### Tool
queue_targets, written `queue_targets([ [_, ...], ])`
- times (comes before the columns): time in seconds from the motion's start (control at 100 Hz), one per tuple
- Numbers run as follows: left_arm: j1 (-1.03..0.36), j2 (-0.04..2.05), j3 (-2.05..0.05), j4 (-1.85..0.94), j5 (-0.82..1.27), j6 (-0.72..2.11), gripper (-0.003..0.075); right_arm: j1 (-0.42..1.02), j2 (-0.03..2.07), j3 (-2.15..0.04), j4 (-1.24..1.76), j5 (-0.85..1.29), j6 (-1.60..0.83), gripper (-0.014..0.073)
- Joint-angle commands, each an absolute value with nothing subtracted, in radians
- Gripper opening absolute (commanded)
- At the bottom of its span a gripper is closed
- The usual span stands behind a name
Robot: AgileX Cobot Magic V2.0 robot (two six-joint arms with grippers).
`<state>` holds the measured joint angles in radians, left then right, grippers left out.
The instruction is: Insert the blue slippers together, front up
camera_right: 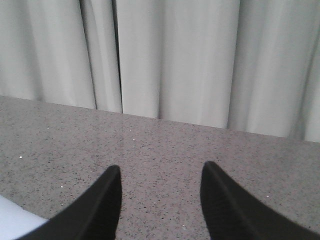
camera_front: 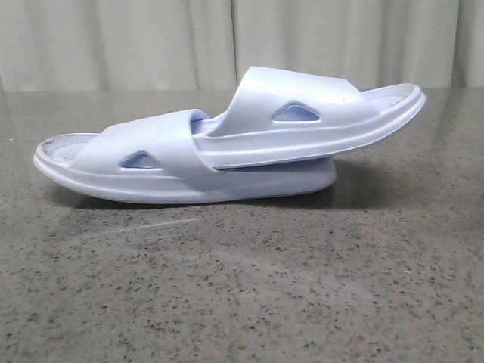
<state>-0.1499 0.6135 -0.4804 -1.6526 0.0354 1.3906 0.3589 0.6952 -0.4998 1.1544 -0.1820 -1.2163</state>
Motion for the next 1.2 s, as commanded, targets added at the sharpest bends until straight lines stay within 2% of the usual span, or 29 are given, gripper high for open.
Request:
queue_targets([
  [0.0,-0.156,0.564,-0.447,-1.650,0.029,1.392,0.0415,0.358,0.640,-0.498,1.146,-0.233,-1.250,0.0310],
  [0.21,-0.156,0.459,-0.333,-1.645,0.000,1.392,0.0415,0.358,0.489,-0.389,1.146,-0.234,-1.264,0.0310],
  [0.48,-0.156,0.397,-0.304,-1.645,0.040,1.392,0.0414,0.358,0.319,-0.299,1.147,-0.183,-1.264,0.0310],
  [0.87,-0.156,0.397,-0.292,-1.645,0.047,1.392,0.0405,0.358,0.286,-0.251,1.149,-0.182,-1.264,0.0294],
  [1.01,-0.156,0.397,-0.292,-1.645,0.047,1.392,0.0313,0.358,0.286,-0.251,1.149,-0.182,-1.264,0.0170],
  [1.19,-0.156,0.397,-0.292,-1.652,0.047,1.392,0.0086,0.358,0.286,-0.251,1.149,-0.182,-1.264,-0.0057],
])
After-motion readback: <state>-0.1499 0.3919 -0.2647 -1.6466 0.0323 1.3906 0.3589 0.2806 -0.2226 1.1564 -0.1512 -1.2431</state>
